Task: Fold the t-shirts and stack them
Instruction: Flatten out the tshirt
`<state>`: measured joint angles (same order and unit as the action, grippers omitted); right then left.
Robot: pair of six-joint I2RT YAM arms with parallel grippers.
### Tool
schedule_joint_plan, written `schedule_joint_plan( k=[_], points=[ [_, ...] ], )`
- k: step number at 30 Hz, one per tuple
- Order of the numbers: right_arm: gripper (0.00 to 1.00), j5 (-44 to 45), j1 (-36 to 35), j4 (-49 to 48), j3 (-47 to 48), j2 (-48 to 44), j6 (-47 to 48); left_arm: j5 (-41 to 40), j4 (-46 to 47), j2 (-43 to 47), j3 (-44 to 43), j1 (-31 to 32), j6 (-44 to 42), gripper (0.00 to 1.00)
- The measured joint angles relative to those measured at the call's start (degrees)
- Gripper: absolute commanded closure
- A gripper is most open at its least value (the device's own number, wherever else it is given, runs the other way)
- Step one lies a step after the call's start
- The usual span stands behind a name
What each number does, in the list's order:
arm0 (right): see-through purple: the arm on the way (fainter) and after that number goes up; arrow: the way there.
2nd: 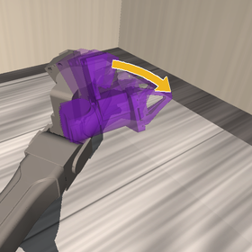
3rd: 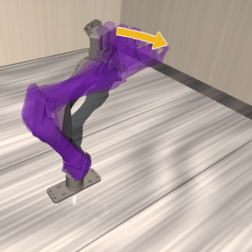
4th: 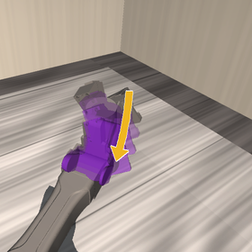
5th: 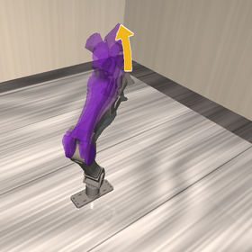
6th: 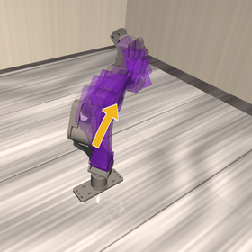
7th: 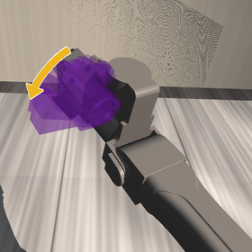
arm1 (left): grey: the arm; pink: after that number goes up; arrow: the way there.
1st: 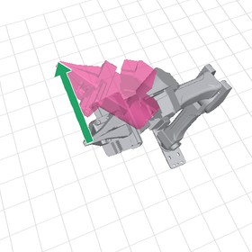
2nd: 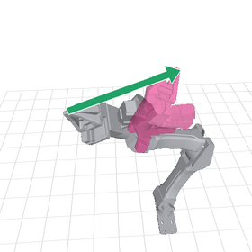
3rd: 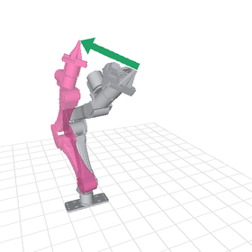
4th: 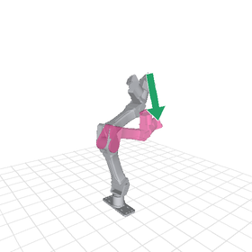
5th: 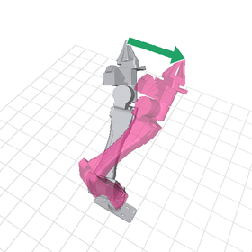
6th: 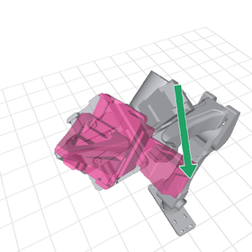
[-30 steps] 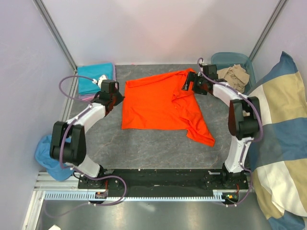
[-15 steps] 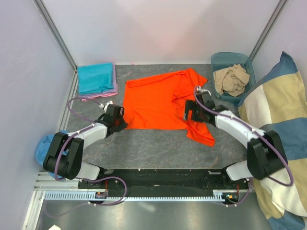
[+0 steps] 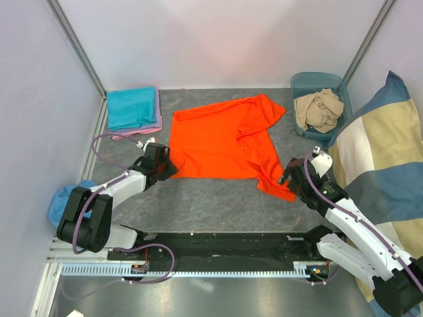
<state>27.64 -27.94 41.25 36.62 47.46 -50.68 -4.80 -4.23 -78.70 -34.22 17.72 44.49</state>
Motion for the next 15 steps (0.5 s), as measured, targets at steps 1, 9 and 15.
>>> schedule_joint_plan(
  k=[1,9,15],
  points=[
    [0.06,0.92,-0.44,1.18,-0.39,-0.61,-1.11,0.26,-0.02,0.13,0.02,0.00,0.00,0.64],
    [0.12,3.67,-4.57,6.71,-4.04,-0.39,-9.46,1.01,0.07,0.44,0.02,0.04,0.00,0.65],
    [0.13,5.97,-6.10,8.94,-4.33,2.93,-13.09,2.36,0.42,0.44,0.13,0.04,0.07,0.65]
  ],
)
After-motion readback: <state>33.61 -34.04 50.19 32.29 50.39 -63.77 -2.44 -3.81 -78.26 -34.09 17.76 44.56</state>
